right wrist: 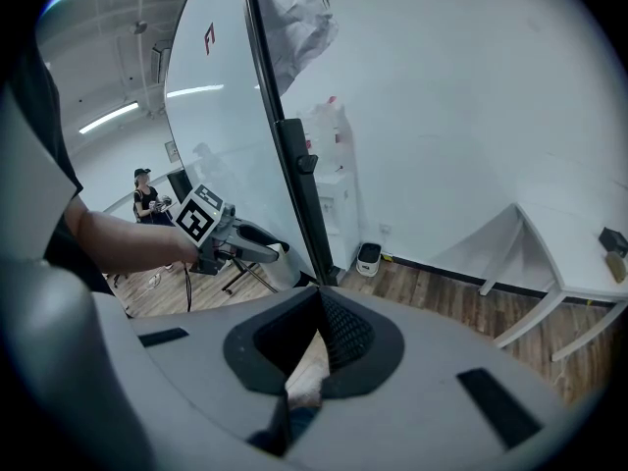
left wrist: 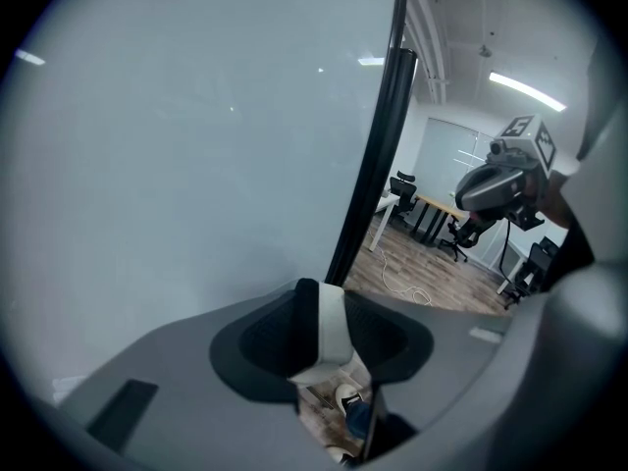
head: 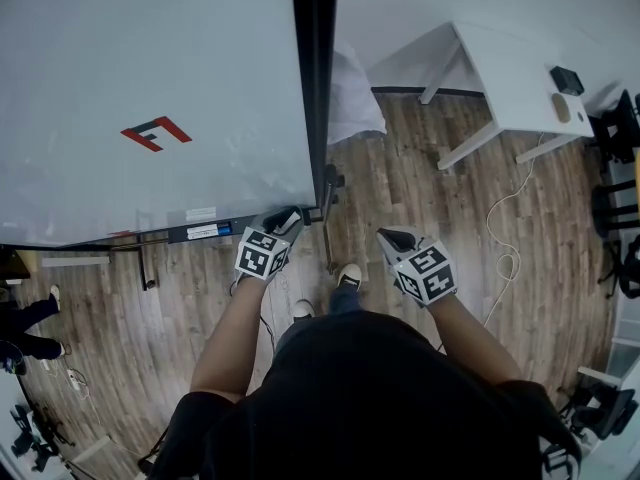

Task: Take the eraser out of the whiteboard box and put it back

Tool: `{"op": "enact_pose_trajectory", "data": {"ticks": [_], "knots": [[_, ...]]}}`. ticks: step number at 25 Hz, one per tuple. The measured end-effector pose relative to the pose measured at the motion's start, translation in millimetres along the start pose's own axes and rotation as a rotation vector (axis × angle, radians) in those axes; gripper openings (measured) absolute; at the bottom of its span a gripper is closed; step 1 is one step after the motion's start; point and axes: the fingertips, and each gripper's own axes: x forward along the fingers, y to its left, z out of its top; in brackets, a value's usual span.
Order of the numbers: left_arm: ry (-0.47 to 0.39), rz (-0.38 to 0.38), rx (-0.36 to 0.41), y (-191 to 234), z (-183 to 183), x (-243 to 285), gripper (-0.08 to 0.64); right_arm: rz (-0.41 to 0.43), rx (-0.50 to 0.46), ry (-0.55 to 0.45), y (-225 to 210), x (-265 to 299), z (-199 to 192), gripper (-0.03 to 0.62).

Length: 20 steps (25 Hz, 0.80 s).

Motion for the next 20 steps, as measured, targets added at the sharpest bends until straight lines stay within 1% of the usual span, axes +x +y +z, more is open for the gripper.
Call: {"op": "enact_pose_trajectory", "data": {"ticks": [3, 7, 11, 20], "knots": [[-0.003, 0.000, -0.002, -1, 1, 0, 0.163, -0.002, 0.000, -0.003, 1, -2, 0, -0.006], [-0.028, -0.010, -0.004, -3, 9, -3, 0.176, -0.004, 0.003, -0.007, 2, -3, 1, -0.006], [-0.038, -0.015, 0.015, -5, 17, -8, 0.202, -0.004, 0.003, -0.011, 5, -4, 1, -0.006], [-0.083, -0.010, 0.060, -13, 31, -41, 0.204, 0.007, -0.013, -0.032, 14, -7, 9, -0.006]]}}
